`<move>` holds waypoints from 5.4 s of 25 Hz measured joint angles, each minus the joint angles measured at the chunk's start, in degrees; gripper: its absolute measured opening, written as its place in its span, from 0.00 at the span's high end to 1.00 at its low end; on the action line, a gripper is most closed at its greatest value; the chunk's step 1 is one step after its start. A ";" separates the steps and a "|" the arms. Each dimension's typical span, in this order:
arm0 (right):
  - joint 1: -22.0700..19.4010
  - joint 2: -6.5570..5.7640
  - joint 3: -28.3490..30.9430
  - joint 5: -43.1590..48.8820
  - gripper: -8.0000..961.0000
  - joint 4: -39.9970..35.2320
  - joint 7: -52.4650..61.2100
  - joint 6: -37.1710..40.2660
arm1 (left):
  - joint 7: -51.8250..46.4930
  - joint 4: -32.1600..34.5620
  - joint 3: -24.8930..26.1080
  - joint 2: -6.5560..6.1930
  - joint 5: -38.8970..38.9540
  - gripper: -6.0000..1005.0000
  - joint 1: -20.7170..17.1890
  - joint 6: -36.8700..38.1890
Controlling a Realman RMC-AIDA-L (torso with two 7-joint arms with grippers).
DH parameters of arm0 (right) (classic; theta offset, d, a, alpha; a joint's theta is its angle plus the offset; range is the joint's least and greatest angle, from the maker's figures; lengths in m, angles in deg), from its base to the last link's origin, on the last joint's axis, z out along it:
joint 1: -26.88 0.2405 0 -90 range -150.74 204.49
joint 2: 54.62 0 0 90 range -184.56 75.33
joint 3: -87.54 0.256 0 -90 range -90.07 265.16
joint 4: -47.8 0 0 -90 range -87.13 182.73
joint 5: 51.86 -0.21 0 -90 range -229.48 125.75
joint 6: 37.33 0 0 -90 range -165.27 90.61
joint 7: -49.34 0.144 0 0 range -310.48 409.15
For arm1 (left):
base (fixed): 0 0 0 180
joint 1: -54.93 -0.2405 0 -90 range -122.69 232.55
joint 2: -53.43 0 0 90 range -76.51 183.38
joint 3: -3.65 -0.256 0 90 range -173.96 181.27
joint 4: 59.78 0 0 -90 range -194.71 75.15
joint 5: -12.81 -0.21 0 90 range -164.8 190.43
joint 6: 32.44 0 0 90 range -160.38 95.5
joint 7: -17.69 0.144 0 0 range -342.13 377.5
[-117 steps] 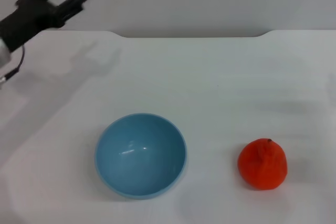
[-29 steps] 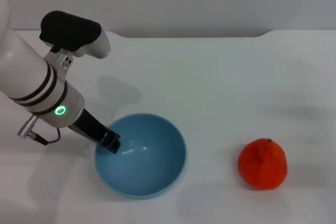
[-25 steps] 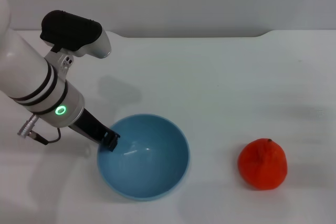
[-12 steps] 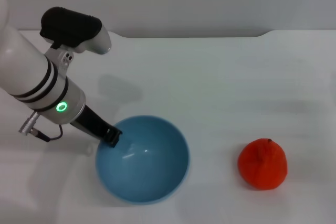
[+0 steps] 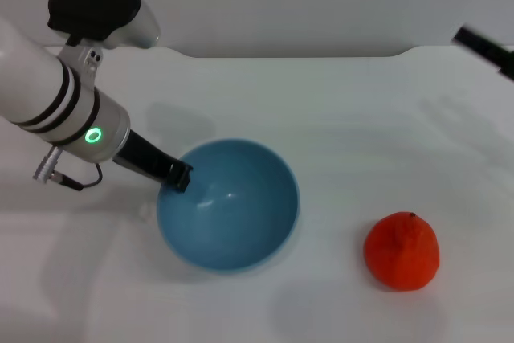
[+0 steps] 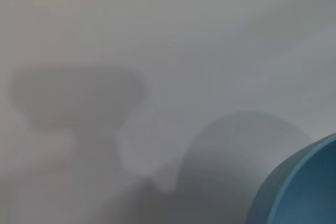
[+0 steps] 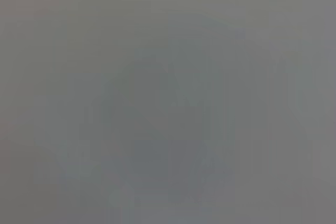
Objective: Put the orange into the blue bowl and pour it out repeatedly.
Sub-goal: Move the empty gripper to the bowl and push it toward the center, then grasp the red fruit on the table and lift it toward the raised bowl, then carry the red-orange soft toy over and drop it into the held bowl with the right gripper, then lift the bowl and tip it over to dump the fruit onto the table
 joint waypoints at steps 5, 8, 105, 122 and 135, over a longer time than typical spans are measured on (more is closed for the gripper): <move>4.33 -1.65 0.04 32.09 0.38 -17.61 29.25 7.64 | -0.01 0.07 0.34 -0.08 0.04 0.99 0.08 -1.80; 8.35 -2.28 0.08 46.76 0.38 -24.78 38.91 16.06 | -0.01 0.07 0.36 -0.13 -0.03 0.99 0.09 -1.84; 10.73 1.44 -22.33 44.06 0.43 -55.27 38.98 25.32 | 4.37 1.02 -8.59 0.06 3.51 0.99 3.28 -12.90; 4.78 1.33 -4.26 63.41 0.40 -45.65 43.17 34.56 | 23.28 9.10 -28.53 0.04 -19.28 0.99 -24.52 -81.78; 4.41 1.35 -3.71 63.39 0.40 -43.90 43.17 36.08 | 79.06 -20.86 -52.86 0.64 2.37 0.99 -18.12 -134.59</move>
